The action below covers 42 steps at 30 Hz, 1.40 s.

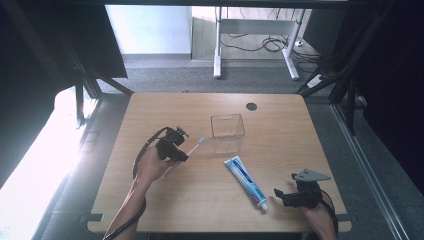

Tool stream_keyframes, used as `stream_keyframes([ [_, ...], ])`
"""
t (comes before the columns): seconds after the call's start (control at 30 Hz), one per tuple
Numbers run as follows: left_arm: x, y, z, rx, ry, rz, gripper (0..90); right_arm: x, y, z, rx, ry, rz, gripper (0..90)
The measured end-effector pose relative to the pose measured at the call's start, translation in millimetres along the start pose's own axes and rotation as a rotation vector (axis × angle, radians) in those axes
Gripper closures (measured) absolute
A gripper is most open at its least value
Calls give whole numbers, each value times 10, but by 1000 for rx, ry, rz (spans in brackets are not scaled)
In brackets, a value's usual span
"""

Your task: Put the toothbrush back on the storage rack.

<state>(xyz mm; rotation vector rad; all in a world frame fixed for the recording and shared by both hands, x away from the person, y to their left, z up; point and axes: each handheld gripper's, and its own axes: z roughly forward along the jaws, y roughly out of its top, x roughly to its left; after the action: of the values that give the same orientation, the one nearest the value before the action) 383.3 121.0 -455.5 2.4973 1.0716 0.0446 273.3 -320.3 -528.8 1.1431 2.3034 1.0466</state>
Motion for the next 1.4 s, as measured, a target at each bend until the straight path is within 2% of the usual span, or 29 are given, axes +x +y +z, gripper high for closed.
stream_keyframes([
  [0.17,-3,34,-75,-36,-17,5,788,-4,-5,16,8,10,2,3],
  [0.43,-22,103,-218,-87,-28,20,788,-10,-11,28,11,19,2,0],
  [0.73,-71,206,-391,-135,-6,50,789,-8,-9,25,9,17,4,0],
  [1.1,-135,352,-487,-198,-23,66,789,-9,-9,23,7,14,4,0],
  [1.4,-194,497,-516,-253,-20,85,789,-12,-9,22,8,12,-3,0],
])
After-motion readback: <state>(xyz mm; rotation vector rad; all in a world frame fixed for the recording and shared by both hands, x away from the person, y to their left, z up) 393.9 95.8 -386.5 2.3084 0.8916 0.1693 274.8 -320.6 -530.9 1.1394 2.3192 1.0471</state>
